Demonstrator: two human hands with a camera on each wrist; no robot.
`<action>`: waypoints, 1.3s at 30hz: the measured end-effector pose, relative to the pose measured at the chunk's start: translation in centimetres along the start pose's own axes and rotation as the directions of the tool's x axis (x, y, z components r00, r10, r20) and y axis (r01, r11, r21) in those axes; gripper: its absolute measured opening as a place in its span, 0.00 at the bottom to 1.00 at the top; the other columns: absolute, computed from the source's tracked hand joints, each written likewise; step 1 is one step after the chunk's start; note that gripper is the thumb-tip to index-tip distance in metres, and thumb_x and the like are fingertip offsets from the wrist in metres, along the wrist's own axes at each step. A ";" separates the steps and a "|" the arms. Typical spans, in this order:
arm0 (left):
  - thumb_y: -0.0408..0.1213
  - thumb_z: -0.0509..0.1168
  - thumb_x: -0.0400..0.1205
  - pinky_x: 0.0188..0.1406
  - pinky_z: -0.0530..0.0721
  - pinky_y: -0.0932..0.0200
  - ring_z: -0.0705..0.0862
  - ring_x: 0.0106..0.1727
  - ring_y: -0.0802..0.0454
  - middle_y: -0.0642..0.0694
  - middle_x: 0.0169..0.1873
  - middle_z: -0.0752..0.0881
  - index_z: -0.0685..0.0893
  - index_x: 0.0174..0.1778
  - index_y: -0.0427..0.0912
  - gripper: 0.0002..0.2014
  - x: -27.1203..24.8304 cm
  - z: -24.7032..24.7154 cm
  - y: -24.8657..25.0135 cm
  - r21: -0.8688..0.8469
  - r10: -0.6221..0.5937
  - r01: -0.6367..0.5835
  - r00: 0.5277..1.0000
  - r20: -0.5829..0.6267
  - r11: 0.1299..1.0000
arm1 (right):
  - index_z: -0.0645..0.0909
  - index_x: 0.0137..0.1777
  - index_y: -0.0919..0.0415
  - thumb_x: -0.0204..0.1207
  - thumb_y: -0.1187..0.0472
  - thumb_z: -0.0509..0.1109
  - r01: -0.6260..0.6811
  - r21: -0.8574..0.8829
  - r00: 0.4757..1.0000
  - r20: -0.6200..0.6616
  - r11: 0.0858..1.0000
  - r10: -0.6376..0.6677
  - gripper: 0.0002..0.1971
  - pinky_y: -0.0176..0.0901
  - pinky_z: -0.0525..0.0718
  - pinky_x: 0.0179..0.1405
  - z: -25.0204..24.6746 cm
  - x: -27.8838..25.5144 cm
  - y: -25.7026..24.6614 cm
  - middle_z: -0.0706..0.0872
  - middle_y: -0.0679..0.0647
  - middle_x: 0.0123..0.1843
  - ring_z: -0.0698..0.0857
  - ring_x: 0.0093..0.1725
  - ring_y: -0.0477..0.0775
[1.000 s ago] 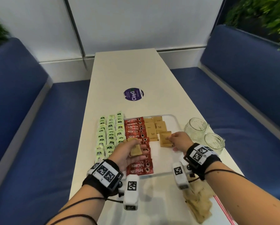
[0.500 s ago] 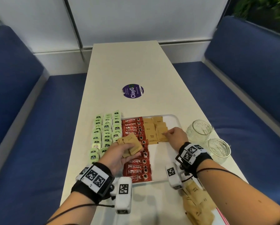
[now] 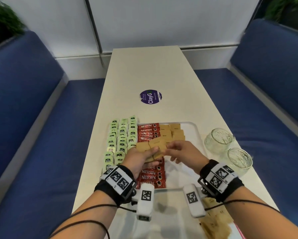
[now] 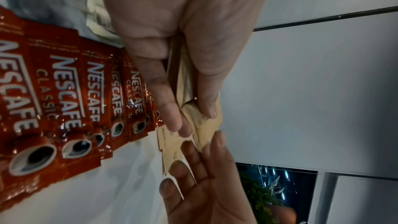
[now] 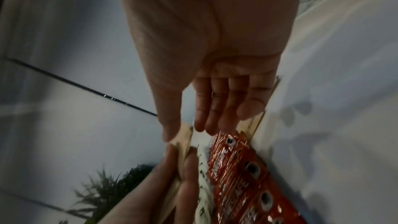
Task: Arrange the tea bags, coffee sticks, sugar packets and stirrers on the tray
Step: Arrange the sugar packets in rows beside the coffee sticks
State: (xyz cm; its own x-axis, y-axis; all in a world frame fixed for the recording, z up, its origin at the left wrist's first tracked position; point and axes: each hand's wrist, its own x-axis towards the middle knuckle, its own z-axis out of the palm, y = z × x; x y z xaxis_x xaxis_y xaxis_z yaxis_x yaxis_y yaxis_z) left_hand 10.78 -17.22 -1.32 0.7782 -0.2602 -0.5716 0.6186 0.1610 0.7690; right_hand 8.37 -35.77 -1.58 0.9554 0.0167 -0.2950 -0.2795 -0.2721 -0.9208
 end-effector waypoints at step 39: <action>0.30 0.58 0.86 0.53 0.90 0.50 0.89 0.57 0.39 0.32 0.58 0.88 0.79 0.63 0.32 0.11 -0.2 -2.6 1.4 -0.060 0.055 -0.056 0.998 -0.010 0.997 | 0.85 0.43 0.64 0.73 0.67 0.77 -0.248 -0.052 0.939 -0.259 0.967 0.227 0.03 0.43 0.81 0.29 -2.2 2.5 3.6 0.86 0.60 0.37 0.81 0.30 0.54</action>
State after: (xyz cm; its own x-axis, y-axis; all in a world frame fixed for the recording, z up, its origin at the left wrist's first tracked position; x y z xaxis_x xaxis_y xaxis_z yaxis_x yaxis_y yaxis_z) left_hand 11.76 -14.46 -0.88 0.8123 -0.2409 -0.5311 0.5796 0.2325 0.7810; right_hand 9.99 -38.79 -5.07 0.8583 -0.2954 -0.4196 -0.5024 -0.3173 -0.8043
